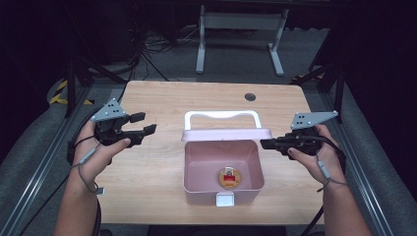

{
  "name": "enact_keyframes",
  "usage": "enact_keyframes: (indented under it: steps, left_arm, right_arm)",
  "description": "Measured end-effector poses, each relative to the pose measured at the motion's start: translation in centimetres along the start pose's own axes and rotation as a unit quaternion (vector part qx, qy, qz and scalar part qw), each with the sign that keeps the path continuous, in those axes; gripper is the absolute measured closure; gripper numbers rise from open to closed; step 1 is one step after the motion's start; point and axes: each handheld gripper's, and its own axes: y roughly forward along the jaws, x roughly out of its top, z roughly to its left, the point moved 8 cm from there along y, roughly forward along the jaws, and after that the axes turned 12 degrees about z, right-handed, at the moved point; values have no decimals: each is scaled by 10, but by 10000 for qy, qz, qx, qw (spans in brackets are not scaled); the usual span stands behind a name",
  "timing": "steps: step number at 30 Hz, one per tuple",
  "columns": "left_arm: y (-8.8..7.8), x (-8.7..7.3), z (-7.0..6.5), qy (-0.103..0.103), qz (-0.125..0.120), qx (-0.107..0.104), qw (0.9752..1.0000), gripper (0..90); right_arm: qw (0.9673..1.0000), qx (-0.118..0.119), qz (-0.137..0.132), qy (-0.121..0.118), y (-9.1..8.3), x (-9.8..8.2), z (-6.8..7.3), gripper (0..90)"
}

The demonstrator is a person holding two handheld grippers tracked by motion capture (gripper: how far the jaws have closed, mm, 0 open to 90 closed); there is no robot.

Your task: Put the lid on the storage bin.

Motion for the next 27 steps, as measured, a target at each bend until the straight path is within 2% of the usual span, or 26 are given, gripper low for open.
enact_keyframes:
  steps: [4,11,19,21,24,27]
  left_arm:
    - [4,-5,12,-114,52,80,9999,425]
    - [14,-9,27,-267,101,68,9996,424]
    - [27,-10,37,-416,172,19,9990,421]
    - [30,-10,40,-384,204,44,9990,421]
    - [33,-11,40,-465,230,-19,9987,421]
    - [36,-11,43,-460,225,-23,9987,422]
  right_arm:
    - [10000,-15,38,-12,0,-2,1,897]
    - [9999,-12,106,-11,-2,-7,5,893]
    - [9998,-43,197,-43,-2,-12,11,890]
    - [9997,-34,254,-47,-1,-14,13,890]
    - [9994,-38,341,-65,0,-16,16,890]
    - [9992,-39,392,-79,0,-18,19,890]
